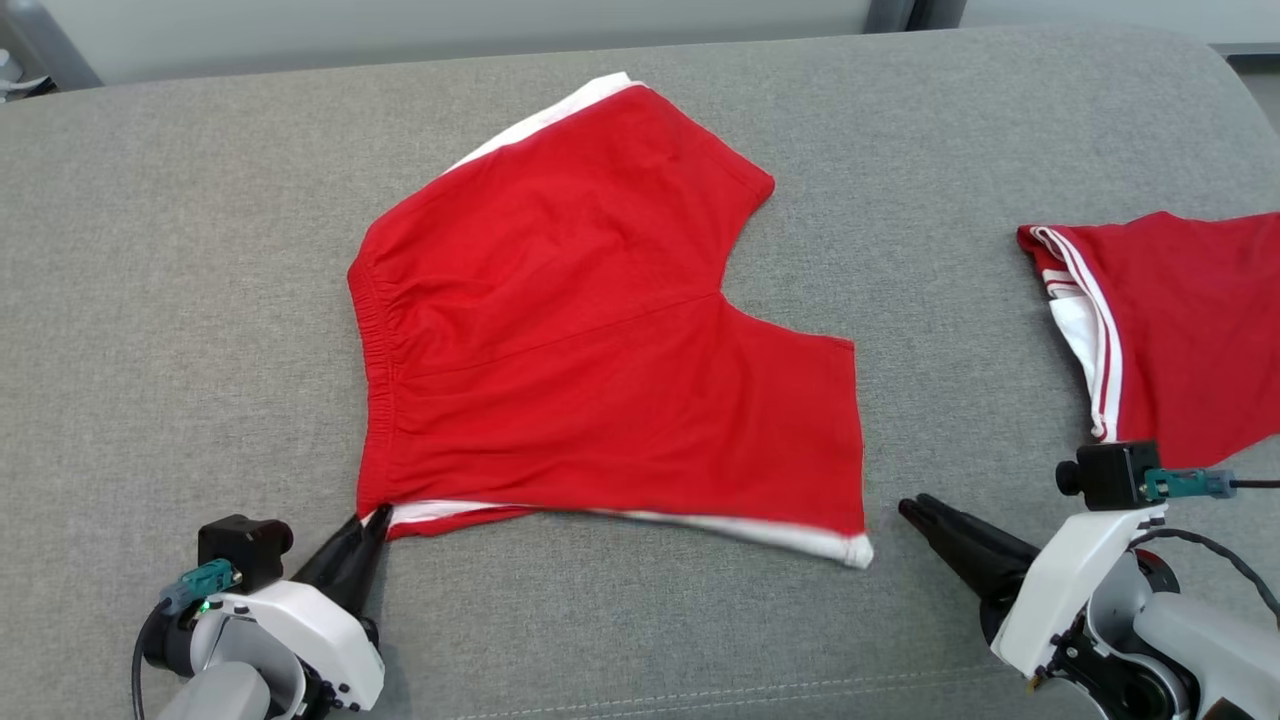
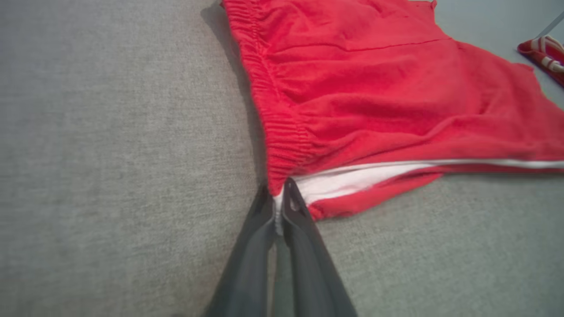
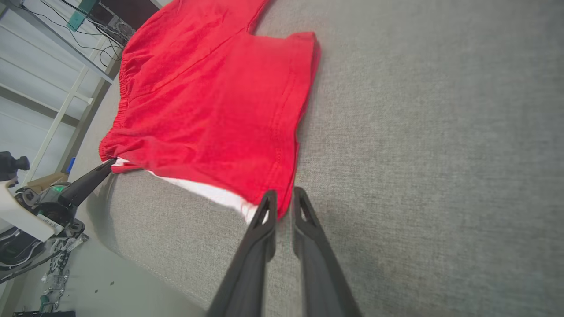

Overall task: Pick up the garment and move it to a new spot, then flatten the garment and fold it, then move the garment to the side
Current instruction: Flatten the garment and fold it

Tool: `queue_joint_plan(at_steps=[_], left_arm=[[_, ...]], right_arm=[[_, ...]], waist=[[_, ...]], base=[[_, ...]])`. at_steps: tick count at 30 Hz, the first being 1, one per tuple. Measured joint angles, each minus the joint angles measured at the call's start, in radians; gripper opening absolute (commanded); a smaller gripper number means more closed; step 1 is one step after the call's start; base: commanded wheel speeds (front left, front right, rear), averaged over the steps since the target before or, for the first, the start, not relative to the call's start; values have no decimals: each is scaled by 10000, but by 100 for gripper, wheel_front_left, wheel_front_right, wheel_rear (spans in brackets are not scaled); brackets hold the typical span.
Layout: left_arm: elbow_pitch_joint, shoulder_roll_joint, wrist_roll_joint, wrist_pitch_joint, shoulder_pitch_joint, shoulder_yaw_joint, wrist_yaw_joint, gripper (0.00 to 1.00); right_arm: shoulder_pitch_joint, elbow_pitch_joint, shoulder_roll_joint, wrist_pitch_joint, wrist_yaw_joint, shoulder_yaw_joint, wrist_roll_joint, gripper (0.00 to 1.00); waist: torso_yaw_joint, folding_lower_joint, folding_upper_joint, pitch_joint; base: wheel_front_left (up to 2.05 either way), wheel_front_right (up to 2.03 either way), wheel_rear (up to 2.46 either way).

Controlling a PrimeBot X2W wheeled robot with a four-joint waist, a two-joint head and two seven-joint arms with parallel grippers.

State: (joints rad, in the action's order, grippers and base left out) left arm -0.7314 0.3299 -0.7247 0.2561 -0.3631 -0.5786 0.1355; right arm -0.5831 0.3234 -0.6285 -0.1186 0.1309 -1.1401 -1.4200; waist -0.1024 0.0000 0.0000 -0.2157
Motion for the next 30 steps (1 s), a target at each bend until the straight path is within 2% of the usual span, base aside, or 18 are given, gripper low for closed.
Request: queue_joint_plan(at_steps=[7,10,13,18,30], left_arm=[[-560,-157,608,40,-111,353,0,100],[-556,-247,1066,-4,8,1129,-19,100],[-128,-385,1753,-4,342,2092,-311,100],[541,-899,2801,-4,1081,3241,-502,100],[1898,-1822,4870,-4,2249,5072,-621,100]], right_arm=[[-29,729,121,-780,0,-33,134,100],[-30,1231,165,-1108,0,171,422,100],[-21,1829,414,-1210,-2,675,897,100],[170,2203,1204,-1292,-2,2700,2460,100],[2239,2000,2752,-1296,-2,6358,6171,100]], waist=[[108,0,0,159],[150,0,0,338],[193,0,0,530],[247,0,0,829],[352,0,0,1419]], base=[[0,0,0],[0,0,0],[0,0,0],[0,0,0],[0,0,0]])
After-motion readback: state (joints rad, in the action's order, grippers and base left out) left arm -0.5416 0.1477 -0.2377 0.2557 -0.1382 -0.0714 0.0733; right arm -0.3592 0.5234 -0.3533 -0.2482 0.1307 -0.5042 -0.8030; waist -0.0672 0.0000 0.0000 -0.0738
